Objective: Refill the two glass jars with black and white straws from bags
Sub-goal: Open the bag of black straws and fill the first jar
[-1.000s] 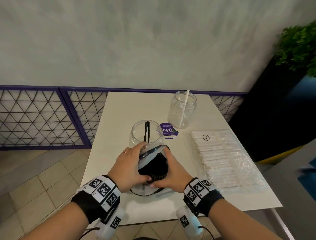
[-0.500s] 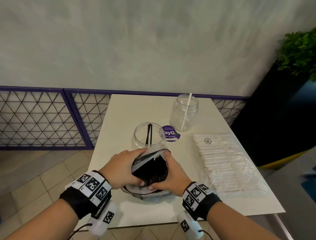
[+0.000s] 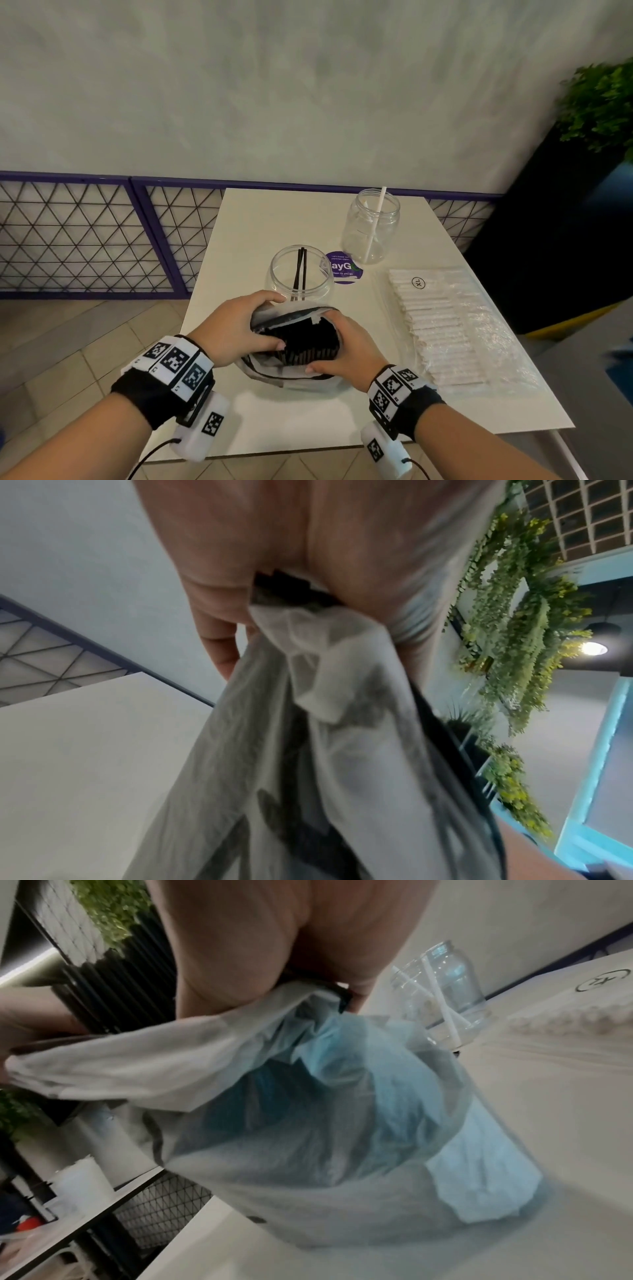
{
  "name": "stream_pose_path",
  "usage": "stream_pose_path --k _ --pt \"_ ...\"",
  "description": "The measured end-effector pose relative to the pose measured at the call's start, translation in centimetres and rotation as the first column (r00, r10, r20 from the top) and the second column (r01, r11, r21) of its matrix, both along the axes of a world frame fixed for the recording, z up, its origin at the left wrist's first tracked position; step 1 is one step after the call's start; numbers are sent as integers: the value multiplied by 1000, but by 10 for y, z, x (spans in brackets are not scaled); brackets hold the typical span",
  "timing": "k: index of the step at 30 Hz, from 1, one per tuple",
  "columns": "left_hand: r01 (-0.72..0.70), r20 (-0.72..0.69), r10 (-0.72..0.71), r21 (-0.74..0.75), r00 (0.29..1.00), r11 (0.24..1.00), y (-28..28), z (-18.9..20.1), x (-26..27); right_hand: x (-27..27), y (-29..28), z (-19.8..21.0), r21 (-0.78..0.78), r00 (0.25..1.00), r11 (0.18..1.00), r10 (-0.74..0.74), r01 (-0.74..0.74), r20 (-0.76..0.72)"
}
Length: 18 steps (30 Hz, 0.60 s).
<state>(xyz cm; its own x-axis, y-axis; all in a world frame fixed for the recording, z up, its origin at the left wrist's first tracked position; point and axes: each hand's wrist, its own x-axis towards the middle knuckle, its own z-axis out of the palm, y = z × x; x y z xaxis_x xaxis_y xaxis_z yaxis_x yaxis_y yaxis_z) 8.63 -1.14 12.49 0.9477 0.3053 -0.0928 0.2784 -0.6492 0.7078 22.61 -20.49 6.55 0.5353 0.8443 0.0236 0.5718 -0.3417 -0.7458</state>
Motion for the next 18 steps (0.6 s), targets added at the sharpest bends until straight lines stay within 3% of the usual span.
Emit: stream_pose_path --k 8,11,15,18 --pt "15 -113 -26 -102 993 995 10 2 -6 14 -8 -8 -68 997 997 25 -20 68" --pt "21 -124 -38 -134 992 991 11 -1 -6 14 -9 -6 -62 986 998 37 -28 164" --pt "-11 -68 3 -115 998 993 10 -1 -5 18 -17 0 100 925 995 -10 -30 380" --pt "-26 -44 24 -49 999 998 7 1 -5 23 -24 -2 85 910 996 -4 -34 414"
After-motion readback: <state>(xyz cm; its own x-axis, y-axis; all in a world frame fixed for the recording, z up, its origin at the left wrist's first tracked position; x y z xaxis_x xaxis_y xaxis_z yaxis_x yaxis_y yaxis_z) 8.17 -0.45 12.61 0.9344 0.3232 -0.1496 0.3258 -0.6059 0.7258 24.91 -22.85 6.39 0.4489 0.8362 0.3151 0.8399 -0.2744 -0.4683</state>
